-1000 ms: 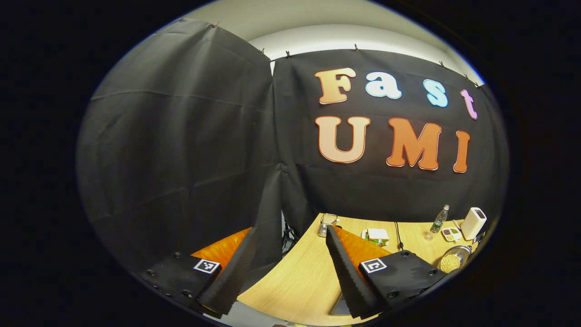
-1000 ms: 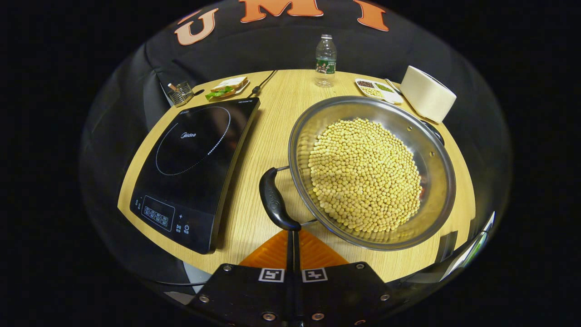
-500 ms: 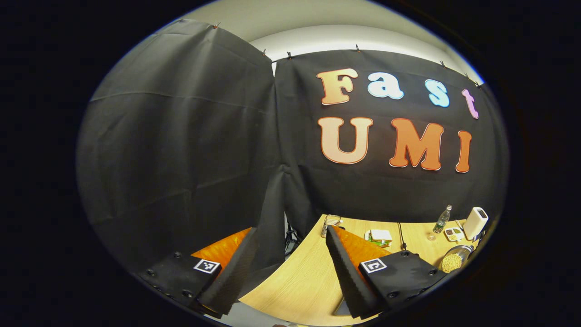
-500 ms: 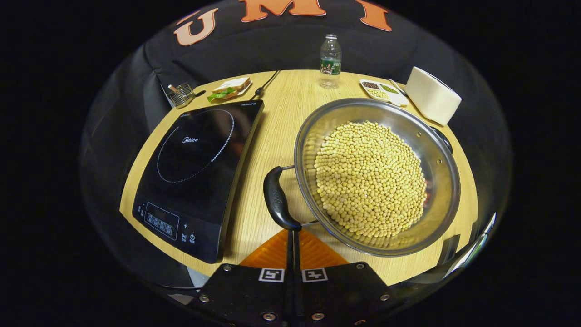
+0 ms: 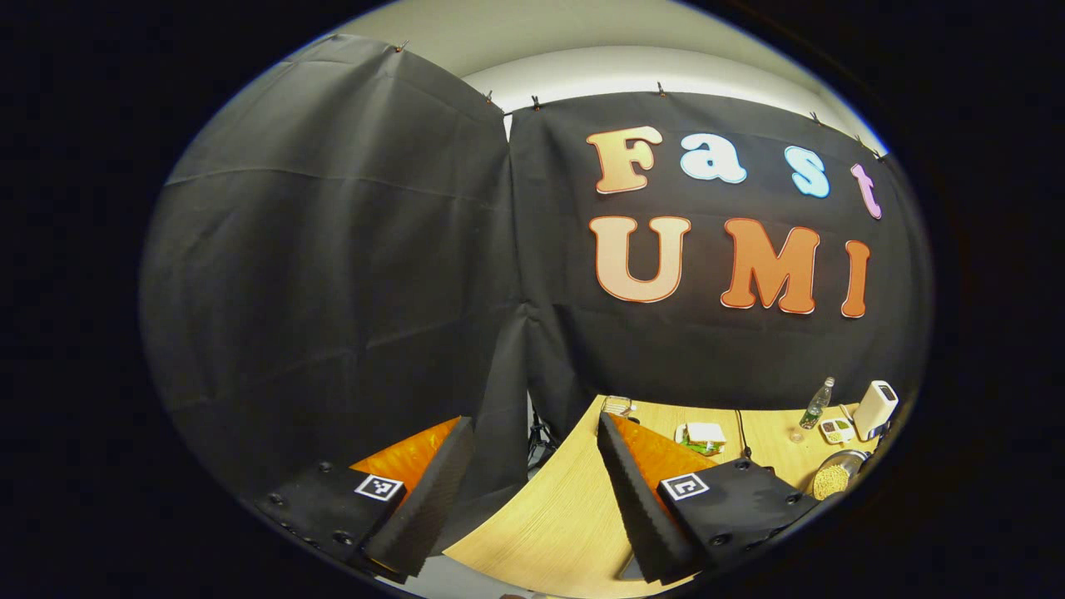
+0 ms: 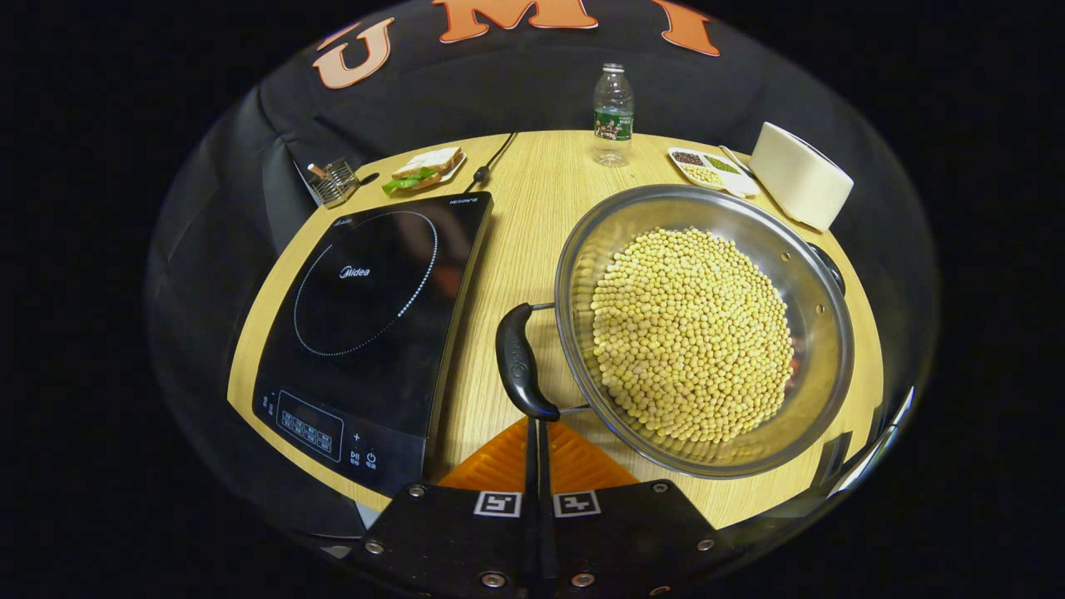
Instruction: First push the handle of the pot to place it horizontally, then grasp the pot with both hands and set it on the induction cooktop.
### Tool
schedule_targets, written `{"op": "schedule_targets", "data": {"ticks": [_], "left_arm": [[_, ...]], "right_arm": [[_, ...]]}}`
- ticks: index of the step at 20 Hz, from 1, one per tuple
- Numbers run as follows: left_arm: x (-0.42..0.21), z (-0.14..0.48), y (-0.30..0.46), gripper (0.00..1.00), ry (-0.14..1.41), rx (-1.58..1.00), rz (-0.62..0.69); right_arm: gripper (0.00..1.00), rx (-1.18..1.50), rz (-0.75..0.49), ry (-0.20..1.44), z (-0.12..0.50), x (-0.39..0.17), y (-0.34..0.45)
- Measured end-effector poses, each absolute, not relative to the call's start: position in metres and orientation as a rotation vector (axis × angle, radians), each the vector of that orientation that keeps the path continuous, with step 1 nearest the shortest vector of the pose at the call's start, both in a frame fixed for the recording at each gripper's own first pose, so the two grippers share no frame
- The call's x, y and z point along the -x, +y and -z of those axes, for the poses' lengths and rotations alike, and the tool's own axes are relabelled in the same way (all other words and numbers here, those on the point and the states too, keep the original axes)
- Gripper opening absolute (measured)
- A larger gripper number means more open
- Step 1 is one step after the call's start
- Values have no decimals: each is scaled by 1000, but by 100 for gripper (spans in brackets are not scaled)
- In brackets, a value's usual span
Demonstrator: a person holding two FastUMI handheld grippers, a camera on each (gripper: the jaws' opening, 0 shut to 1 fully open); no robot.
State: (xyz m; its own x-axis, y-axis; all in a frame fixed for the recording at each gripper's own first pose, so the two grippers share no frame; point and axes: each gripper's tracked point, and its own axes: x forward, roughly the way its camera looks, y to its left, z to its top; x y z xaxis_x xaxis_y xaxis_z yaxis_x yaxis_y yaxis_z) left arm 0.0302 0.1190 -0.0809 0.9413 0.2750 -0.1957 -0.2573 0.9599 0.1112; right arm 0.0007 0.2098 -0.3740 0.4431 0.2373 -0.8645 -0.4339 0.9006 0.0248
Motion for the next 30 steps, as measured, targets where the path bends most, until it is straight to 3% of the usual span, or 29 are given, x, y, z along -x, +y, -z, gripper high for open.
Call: {"op": "schedule_targets", "data": {"ticks": [30], "left_arm": [[-30, 74, 130, 98, 214, -107, -318]], "right_arm": [[0, 142, -430, 1031, 371, -42, 256]]}}
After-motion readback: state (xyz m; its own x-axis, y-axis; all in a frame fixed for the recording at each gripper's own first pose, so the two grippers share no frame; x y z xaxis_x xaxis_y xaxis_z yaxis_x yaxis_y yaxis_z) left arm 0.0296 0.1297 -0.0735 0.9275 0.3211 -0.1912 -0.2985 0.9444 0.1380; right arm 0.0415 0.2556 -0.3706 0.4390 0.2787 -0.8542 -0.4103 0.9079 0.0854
